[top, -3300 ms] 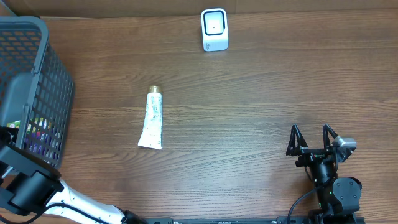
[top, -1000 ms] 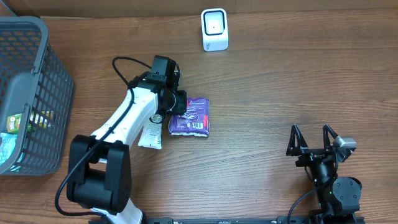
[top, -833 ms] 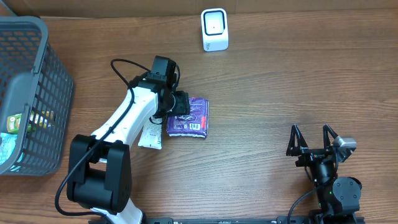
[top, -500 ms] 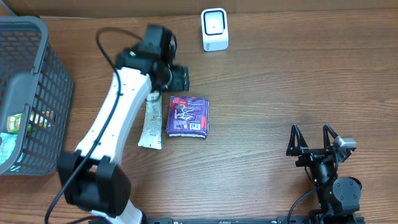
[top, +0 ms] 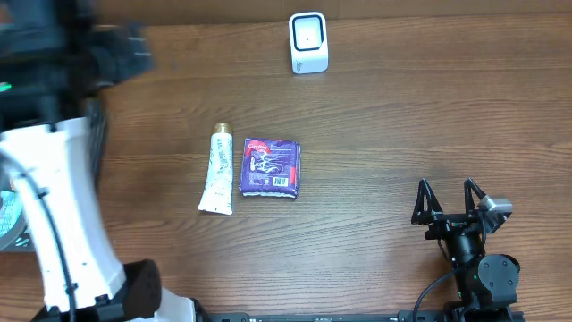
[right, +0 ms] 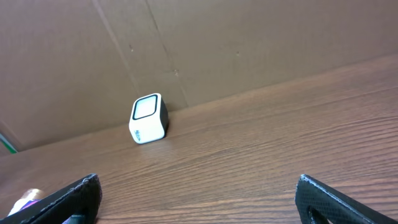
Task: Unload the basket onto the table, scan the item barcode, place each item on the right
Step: 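Lift the purple pad pack and set it right of the tube, then reach into the basket and grasp the green tea pouch, left gripper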
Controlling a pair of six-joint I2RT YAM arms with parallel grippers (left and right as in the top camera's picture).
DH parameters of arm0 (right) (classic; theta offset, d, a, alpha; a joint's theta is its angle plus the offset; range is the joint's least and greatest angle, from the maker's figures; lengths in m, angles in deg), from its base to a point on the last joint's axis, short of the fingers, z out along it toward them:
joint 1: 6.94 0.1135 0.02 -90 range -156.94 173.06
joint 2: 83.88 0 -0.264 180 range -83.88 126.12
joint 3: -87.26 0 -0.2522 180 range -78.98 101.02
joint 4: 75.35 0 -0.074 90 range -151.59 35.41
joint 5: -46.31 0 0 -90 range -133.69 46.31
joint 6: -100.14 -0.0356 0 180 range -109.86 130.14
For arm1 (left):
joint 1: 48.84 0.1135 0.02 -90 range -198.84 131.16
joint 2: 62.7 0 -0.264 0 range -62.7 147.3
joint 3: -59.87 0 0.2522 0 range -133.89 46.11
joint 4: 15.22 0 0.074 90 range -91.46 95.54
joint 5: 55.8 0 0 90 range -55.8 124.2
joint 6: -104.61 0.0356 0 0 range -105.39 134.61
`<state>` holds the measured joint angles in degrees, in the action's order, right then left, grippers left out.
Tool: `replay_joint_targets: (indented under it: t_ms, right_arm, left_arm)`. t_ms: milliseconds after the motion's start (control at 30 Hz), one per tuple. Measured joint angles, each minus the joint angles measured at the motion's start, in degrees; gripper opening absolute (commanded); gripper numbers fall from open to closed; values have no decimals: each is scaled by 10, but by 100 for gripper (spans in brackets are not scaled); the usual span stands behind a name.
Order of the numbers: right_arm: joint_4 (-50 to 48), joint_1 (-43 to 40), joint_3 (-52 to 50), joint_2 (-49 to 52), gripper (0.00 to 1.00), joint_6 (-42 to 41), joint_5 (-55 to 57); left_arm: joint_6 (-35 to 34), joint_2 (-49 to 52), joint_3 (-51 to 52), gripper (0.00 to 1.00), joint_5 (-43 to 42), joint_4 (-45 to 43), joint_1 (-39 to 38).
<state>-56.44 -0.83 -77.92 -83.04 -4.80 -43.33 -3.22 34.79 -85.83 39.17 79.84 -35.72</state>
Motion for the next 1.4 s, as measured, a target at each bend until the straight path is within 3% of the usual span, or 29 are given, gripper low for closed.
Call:
replay_joint_targets:
  t_ms: [233,400,867,1133,1400]
  right_arm:
    - [0,0,0,0,100,0,0]
    - [0,0,0,0,100,0,0]
    - [0,0,0,0,100,0,0]
    - [0,0,0,0,100,0,0]
    - [0,0,0,0,100,0,0]
  left_arm:
    - [-89,1,-4,100,25,-7,216]
    - [-143,21,-6,100,34,-18,282]
    - [-170,235,-9,100,35,-10,294]
    - [-217,314,-9,100,34,42,301]
    - [-227,365,3,100,34,30,306]
